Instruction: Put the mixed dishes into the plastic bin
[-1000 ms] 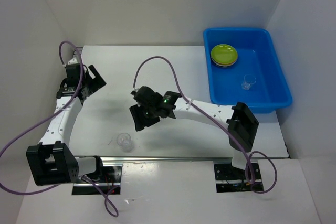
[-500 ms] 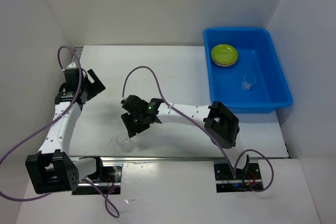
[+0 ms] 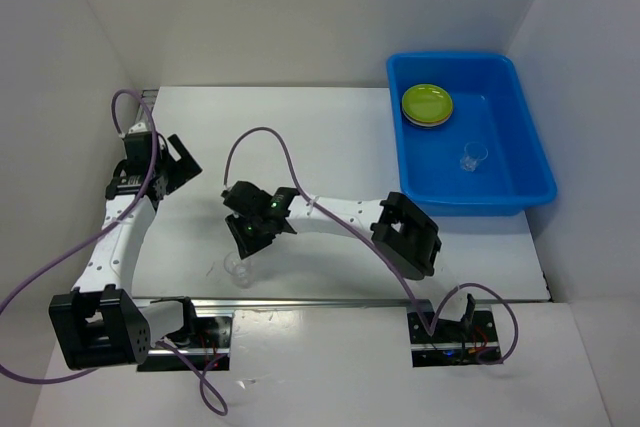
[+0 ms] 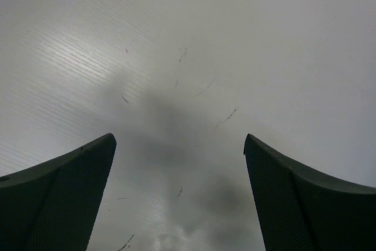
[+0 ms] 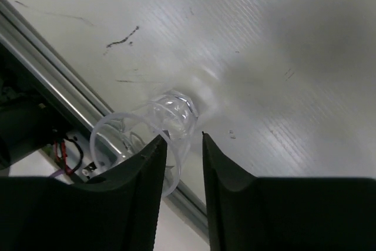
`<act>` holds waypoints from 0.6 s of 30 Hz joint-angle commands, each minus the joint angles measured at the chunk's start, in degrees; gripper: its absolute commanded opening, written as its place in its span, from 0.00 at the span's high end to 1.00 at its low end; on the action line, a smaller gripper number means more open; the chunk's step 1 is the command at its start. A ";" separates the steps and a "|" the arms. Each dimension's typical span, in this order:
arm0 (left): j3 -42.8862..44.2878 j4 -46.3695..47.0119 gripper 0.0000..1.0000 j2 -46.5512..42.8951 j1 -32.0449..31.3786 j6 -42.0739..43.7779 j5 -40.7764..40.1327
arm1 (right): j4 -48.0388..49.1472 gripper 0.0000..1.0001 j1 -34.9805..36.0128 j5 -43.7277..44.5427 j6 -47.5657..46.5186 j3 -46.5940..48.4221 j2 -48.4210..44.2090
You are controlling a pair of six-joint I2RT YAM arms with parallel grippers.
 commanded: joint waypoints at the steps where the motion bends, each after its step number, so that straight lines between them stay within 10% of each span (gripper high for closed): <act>1: -0.38 0.76 0.03 -1.15 0.25 0.34 0.27 | -1.18 0.67 0.88 0.89 -0.90 2.39 0.94; 5: -0.38 0.76 0.03 -1.15 0.25 0.34 0.27 | -3.82 0.97 0.88 3.95 -1.52 3.71 0.94; 12: -0.38 1.28 0.02 -1.15 0.25 0.34 0.27 | -17.25 0.99 -1.21 25.54 -3.54 12.31 -5.21; 18: -3.54 3.91 0.02 -1.15 0.25 -0.19 4.56 | -17.11 0.99 -21.14 36.40 -3.54 15.15 -15.55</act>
